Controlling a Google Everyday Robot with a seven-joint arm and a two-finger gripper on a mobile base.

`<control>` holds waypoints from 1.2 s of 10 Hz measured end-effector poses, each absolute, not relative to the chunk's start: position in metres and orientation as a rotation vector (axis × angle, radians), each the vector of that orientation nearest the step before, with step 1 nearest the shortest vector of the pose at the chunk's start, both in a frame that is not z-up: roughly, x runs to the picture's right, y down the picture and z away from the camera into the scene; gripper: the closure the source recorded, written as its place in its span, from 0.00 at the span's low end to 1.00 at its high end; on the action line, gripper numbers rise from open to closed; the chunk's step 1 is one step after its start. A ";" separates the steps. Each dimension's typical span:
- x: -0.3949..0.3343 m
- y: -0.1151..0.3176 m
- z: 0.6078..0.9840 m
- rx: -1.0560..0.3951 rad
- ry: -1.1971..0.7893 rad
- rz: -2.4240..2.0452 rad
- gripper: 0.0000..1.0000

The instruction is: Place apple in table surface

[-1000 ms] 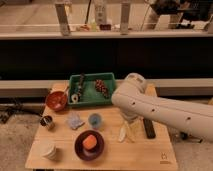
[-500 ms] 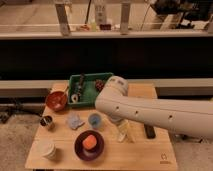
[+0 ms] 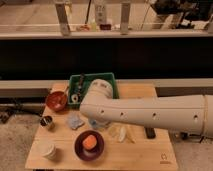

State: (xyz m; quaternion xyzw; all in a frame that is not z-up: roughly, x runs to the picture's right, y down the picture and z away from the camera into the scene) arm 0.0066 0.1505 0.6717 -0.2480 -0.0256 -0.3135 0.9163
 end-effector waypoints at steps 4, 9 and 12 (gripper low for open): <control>-0.024 0.161 0.680 -0.506 -0.086 -0.684 0.20; -0.049 0.171 0.693 -0.504 -0.127 -0.729 0.20; -0.055 0.175 0.701 -0.503 -0.144 -0.745 0.20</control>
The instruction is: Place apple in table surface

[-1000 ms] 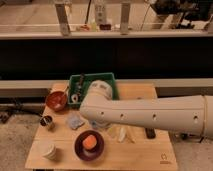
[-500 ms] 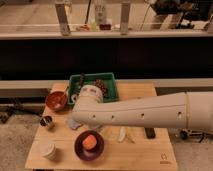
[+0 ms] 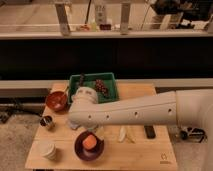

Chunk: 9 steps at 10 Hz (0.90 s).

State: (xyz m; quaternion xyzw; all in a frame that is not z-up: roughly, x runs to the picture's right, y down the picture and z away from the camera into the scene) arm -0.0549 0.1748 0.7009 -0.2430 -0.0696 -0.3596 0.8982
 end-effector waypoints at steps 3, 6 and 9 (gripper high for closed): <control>-0.065 0.181 0.712 -0.507 -0.170 -0.762 0.20; -0.070 0.188 0.726 -0.512 -0.201 -0.768 0.20; -0.073 0.194 0.735 -0.513 -0.225 -0.771 0.20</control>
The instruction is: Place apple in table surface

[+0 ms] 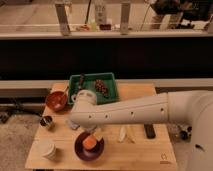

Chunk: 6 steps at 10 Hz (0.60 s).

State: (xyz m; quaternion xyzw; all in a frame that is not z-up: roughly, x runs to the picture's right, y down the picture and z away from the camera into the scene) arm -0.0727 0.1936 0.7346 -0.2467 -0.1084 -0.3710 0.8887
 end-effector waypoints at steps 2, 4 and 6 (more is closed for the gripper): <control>-0.077 0.202 0.745 -0.515 -0.257 -0.771 0.20; -0.079 0.207 0.752 -0.514 -0.281 -0.769 0.20; -0.081 0.211 0.757 -0.515 -0.303 -0.766 0.20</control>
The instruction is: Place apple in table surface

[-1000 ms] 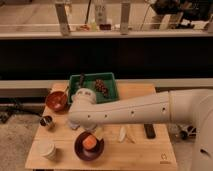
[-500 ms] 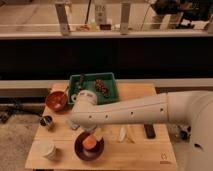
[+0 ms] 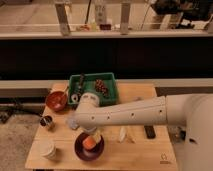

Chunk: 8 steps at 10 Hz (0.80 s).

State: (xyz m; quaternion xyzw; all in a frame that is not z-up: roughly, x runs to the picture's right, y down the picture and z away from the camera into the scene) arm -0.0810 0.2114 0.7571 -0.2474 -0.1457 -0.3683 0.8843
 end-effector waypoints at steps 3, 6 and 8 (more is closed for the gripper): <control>-0.086 0.216 0.762 -0.514 -0.331 -0.761 0.20; -0.086 0.216 0.762 -0.531 -0.346 -0.770 0.20; -0.086 0.216 0.761 -0.558 -0.368 -0.783 0.20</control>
